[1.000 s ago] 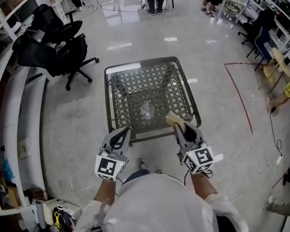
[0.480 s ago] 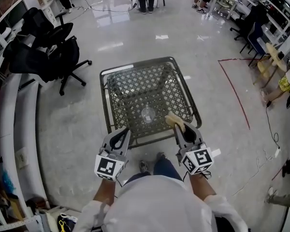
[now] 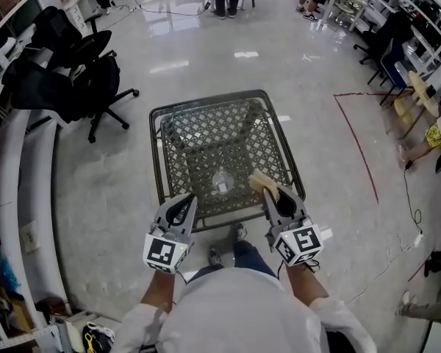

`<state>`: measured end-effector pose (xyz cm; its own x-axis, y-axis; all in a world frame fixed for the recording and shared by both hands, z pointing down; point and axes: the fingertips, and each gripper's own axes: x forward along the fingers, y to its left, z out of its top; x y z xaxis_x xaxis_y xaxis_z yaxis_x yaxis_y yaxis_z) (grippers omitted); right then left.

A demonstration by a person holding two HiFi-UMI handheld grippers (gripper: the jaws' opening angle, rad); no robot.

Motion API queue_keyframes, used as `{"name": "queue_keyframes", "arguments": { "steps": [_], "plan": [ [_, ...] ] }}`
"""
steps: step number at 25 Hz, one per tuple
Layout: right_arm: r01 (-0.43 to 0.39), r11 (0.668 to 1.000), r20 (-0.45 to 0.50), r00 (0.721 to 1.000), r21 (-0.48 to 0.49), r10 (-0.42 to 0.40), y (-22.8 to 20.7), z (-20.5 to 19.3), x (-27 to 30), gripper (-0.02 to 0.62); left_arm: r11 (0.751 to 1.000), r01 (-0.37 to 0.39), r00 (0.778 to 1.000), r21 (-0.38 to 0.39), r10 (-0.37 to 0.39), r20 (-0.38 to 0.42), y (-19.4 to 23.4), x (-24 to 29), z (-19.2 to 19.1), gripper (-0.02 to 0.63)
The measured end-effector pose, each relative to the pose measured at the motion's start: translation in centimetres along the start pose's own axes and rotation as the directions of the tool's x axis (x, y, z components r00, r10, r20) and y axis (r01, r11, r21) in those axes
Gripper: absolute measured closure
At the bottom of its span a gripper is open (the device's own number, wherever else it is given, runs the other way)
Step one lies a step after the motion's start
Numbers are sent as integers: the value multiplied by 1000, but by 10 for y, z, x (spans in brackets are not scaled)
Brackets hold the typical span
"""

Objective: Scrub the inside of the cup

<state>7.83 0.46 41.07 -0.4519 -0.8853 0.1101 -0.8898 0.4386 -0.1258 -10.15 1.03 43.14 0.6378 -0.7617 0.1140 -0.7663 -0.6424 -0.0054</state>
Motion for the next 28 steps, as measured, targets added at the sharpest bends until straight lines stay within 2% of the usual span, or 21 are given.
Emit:
{"name": "queue_keyframes", "arguments": {
  "steps": [6,17,28],
  "plan": [
    [-31,1000,-26,999,4,31,-13,-2,19,509,1000,-3,1000,18,3,-10,5,24,-6,572],
    [-66,998,-67,995,19,67,-35,-10,42,509,1000,-15,998,11,15,54,16,69,-3,571],
    [-91,995,-112,989,48,96,-45,-31,58,509,1000,20,1000,12,-20,14,17,107,-38,571]
  ]
}}
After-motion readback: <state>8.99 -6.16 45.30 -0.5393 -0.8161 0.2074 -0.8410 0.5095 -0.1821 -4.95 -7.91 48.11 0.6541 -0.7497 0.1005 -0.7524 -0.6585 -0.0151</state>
